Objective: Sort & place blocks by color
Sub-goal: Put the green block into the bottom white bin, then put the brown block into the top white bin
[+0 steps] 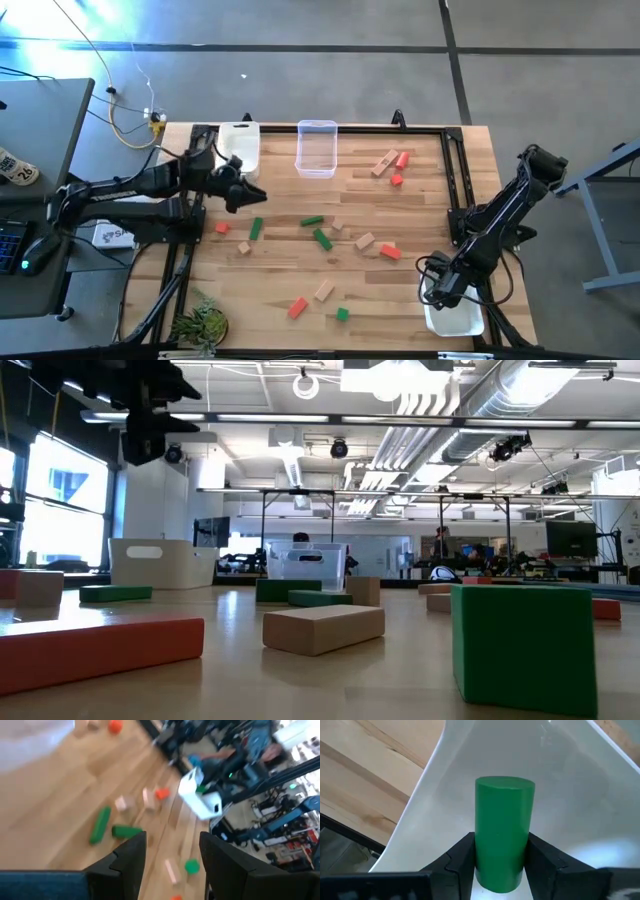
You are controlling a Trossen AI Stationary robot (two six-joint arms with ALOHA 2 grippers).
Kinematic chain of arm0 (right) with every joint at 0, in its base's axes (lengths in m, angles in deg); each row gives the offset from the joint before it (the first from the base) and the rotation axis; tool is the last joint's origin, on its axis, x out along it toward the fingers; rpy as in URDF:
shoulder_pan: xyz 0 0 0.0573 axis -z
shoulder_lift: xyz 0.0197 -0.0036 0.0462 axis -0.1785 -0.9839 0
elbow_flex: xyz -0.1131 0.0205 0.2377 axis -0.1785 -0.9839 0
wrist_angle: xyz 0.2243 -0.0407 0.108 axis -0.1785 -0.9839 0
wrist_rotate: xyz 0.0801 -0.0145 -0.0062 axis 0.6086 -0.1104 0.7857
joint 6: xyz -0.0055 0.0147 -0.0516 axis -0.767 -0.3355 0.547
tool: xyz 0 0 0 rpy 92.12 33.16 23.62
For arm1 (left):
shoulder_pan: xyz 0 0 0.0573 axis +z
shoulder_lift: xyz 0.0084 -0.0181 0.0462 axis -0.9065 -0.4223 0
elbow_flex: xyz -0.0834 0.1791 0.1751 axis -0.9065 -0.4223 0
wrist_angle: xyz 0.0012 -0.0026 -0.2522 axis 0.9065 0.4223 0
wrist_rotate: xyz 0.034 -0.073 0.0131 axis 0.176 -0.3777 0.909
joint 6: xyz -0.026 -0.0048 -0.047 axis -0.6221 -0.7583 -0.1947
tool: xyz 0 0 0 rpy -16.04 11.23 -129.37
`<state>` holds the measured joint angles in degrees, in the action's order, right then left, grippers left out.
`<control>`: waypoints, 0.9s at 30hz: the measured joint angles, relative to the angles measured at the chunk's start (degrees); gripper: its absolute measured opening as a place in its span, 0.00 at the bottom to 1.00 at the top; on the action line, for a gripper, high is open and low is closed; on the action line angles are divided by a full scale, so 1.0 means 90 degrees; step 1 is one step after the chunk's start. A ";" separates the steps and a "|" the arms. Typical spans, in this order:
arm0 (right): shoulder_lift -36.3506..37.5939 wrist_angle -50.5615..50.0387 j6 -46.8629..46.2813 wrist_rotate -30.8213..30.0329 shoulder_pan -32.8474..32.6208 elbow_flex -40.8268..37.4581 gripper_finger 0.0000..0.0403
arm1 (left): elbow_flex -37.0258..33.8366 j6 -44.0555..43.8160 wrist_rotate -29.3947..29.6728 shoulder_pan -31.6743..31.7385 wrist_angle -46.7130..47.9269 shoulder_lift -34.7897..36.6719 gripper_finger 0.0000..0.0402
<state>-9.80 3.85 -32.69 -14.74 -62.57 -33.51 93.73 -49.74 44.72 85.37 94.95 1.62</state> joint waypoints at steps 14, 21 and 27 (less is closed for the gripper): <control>0.0024 0.0057 0.0058 -0.0506 0.0005 0.0000 0.48 | 0.0002 -0.1434 0.0684 -0.1783 0.0333 -0.0603 0.43; 0.0187 0.0284 0.0075 -0.0307 0.0002 0.0000 0.48 | 0.0002 -0.2207 0.0738 -0.2387 0.0334 -0.0770 0.43; 0.0742 0.0473 -0.0061 -0.0804 0.0002 0.0000 0.48 | 0.0000 -0.2793 0.0887 -0.2819 0.0338 -0.0801 0.43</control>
<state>-3.12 8.11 -33.23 -21.97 -62.55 -33.51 93.73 -74.88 52.71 60.00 98.00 -5.59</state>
